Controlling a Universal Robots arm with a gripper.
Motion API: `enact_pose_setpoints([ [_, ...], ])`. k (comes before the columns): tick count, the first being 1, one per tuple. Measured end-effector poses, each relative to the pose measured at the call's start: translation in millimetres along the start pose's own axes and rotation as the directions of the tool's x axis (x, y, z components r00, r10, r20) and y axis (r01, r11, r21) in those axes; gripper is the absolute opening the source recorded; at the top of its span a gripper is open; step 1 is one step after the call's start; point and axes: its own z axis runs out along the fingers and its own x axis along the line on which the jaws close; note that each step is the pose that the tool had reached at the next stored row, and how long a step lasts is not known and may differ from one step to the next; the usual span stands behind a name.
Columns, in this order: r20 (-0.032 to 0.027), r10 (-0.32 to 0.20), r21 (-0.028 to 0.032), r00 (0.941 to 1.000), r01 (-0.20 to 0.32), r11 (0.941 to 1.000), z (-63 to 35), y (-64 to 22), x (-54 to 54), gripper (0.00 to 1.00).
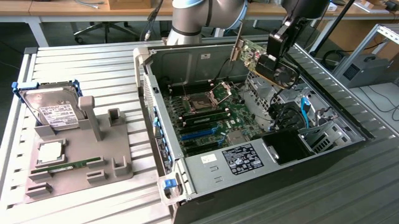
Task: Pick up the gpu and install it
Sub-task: 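Insert the gpu into the slot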
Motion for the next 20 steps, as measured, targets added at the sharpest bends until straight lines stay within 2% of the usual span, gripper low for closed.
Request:
enact_pose_setpoints([
  [3,-0.0009,-0.068,0.0004,0.9977,0.068,0.9977,0.0,0.2,-0.1,0.27],
  [6,-0.0016,-0.128,0.0007,0.9917,0.128,0.9917,0.0,0.5,-0.3,0.27],
  [9,-0.0020,-0.178,0.0008,0.9839,0.178,0.9839,0.0,0.7,-0.4,0.27],
  [11,-0.0022,-0.219,0.0008,0.9756,0.219,0.9756,0.0,0.9,-0.5,0.27],
  [13,-0.0024,-0.259,0.0008,0.9659,0.259,0.9659,0.0,1.0,-0.6,0.27],
  [16,-0.0038,-0.322,0.0014,0.9468,0.322,0.9468,0.0,1.3,-0.7,0.27],
  [18,-0.0057,-0.371,0.0023,0.9287,0.371,0.9287,0.0,1.5,-0.7,0.27],
  [19,-0.0072,-0.405,0.0028,0.9144,0.405,0.9144,0.0,1.6,-0.8,0.27],
  [20,-0.0081,-0.426,0.0030,0.9045,0.426,0.9046,0.0,1.7,-0.8,0.27],
])
